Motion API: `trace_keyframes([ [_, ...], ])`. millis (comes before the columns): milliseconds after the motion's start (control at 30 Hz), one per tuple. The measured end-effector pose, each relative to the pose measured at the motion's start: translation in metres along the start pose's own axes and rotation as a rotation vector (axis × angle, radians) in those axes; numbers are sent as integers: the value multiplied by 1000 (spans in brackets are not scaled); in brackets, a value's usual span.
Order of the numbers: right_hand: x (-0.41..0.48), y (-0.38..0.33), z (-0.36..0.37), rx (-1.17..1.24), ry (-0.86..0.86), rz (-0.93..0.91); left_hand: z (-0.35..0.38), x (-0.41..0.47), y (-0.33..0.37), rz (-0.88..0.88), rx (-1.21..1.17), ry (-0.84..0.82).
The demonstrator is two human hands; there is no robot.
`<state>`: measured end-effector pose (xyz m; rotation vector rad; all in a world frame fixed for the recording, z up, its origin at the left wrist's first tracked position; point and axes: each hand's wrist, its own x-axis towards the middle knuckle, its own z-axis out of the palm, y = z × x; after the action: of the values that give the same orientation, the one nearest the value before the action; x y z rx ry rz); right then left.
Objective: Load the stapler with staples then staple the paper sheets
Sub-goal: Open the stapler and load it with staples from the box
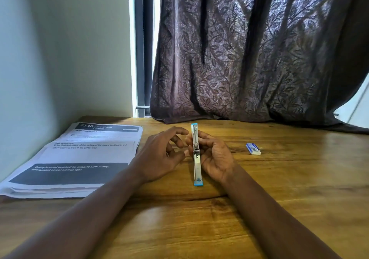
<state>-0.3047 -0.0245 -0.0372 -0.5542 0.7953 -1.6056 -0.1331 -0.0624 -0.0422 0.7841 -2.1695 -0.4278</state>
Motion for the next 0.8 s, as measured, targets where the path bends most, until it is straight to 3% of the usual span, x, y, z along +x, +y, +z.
trace_keyframes([
  [267, -15, 3, -2, -268, -22, -85, 19, 3, 21, 113, -122, 178],
  [400, -20, -6, -18, -485, 121, -160, 25, 4, 21, 130, -152, 108],
  [500, -24, -12, -30, -831, 255, -250, 26, 0, 20, 112, -143, -11],
  [567, -28, -14, -32, -937, 300, -295, 28, -2, 19, 97, -142, -77],
  [667, -30, -13, -30, -985, 316, -330, 31, -4, 20, 81, -118, -104],
  [800, -31, -14, -28, -864, 299, -298, 31, -4, 25, 60, -161, -122],
])
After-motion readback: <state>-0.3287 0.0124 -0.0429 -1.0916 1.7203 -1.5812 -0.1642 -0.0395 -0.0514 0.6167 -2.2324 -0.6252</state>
